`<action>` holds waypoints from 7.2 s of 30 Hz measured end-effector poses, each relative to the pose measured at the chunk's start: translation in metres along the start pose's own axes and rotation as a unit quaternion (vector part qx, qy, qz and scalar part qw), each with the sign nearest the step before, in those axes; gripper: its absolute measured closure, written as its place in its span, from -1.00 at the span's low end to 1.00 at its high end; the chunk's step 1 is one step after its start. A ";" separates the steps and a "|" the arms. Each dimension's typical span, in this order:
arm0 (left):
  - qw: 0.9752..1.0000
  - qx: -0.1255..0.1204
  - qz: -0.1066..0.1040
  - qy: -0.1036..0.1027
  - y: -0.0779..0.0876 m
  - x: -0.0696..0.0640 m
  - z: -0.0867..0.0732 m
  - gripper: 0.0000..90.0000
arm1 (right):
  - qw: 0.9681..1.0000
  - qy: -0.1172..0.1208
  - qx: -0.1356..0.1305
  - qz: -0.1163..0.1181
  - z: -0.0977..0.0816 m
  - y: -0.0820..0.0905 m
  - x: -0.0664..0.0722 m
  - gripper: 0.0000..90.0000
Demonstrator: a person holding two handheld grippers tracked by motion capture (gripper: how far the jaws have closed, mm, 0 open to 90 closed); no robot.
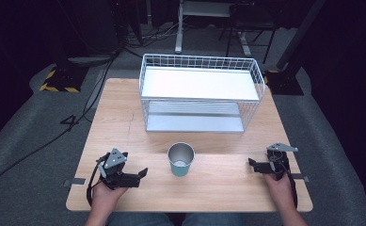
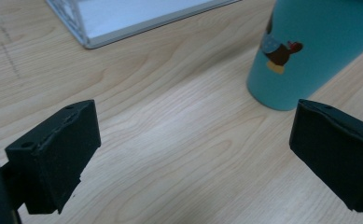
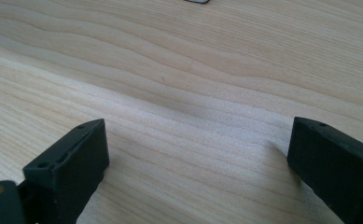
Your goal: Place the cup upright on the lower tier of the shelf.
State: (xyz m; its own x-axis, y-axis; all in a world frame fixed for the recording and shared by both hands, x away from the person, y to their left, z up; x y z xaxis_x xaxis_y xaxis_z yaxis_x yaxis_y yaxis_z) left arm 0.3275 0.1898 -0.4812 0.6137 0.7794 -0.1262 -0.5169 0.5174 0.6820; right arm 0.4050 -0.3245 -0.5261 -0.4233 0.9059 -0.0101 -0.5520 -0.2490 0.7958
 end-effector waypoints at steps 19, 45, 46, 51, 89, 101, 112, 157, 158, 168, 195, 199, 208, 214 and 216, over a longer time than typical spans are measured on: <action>0.998 -0.019 -0.050 -0.030 -0.026 -0.034 0.020 -0.94 | 1.000 -0.003 0.000 -0.003 0.000 0.000 0.001 -0.88; 0.994 -0.033 -0.091 -0.048 -0.070 -0.065 0.038 -0.98 | 1.000 -0.004 0.000 -0.004 0.000 0.000 0.001 -0.88; 0.994 -0.033 -0.093 -0.050 -0.071 -0.066 0.039 -0.98 | 1.000 -0.004 0.000 -0.004 0.000 0.000 0.001 -0.88; 0.994 -0.030 -0.096 -0.050 -0.078 -0.069 0.040 -0.98 | 1.000 -0.004 0.000 -0.005 0.000 0.000 0.001 -0.88; 0.993 -0.022 -0.064 -0.097 -0.092 -0.083 0.044 -0.54 | 1.000 -0.006 0.000 -0.006 0.000 0.000 0.002 -0.88; 0.991 -0.034 -0.069 -0.106 -0.081 -0.089 0.075 -0.54 | 1.000 -0.006 0.000 -0.006 0.000 0.000 0.002 -0.88; 0.993 -0.048 -0.078 -0.070 -0.085 -0.076 0.108 -0.54 | 1.000 -0.007 0.000 -0.006 0.000 0.000 0.002 -0.88; 0.995 -0.099 -0.023 0.003 -0.162 -0.026 0.161 -0.54 | 1.000 -0.006 0.000 -0.007 0.000 0.000 0.002 -0.88; 0.994 -0.102 -0.021 0.008 -0.164 -0.025 0.162 -0.54 | 1.000 -0.006 -0.001 -0.007 0.000 0.000 0.002 -0.88; 0.995 -0.103 0.001 0.003 -0.180 -0.021 0.176 -0.54 | 1.000 -0.004 0.000 -0.005 0.000 0.000 0.002 -0.88; 0.996 -0.078 0.044 0.024 -0.215 -0.020 0.180 -0.55 | 1.000 -0.002 -0.001 -0.005 0.000 0.000 0.002 -0.88; 0.996 -0.073 0.050 0.024 -0.218 -0.019 0.179 -0.55 | 1.000 -0.002 -0.001 -0.004 0.000 0.000 0.002 -0.88; 0.994 -0.075 0.069 0.031 -0.218 -0.018 0.179 -0.55 | 1.000 -0.002 -0.001 -0.004 0.000 0.000 0.002 -0.88; 0.994 -0.078 0.068 0.041 -0.217 -0.017 0.180 -0.70 | 1.000 -0.002 -0.001 -0.004 0.000 0.000 0.002 -0.88; 0.994 -0.080 0.068 0.039 -0.216 -0.017 0.181 -0.92 | 1.000 -0.002 -0.001 -0.004 0.000 0.000 0.002 -0.88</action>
State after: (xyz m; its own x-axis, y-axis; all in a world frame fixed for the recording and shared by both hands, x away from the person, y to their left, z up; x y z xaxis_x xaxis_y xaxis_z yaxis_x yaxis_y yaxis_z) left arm 0.5367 0.0013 -0.4957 0.4867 0.8676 -0.1014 -0.6841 0.4508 0.5734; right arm 0.4040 -0.3223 -0.5262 -0.4156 0.9094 -0.0149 -0.5572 -0.2417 0.7944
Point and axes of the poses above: each handheld gripper's, and its own axes: y roughly backward along the jaws, z roughly out of its top, x roughly to its left, the point moved 3 cm from there along -y, roughly forward along the jaws, and after that the axes turned 9 degrees about x, right-handed, at the moved point
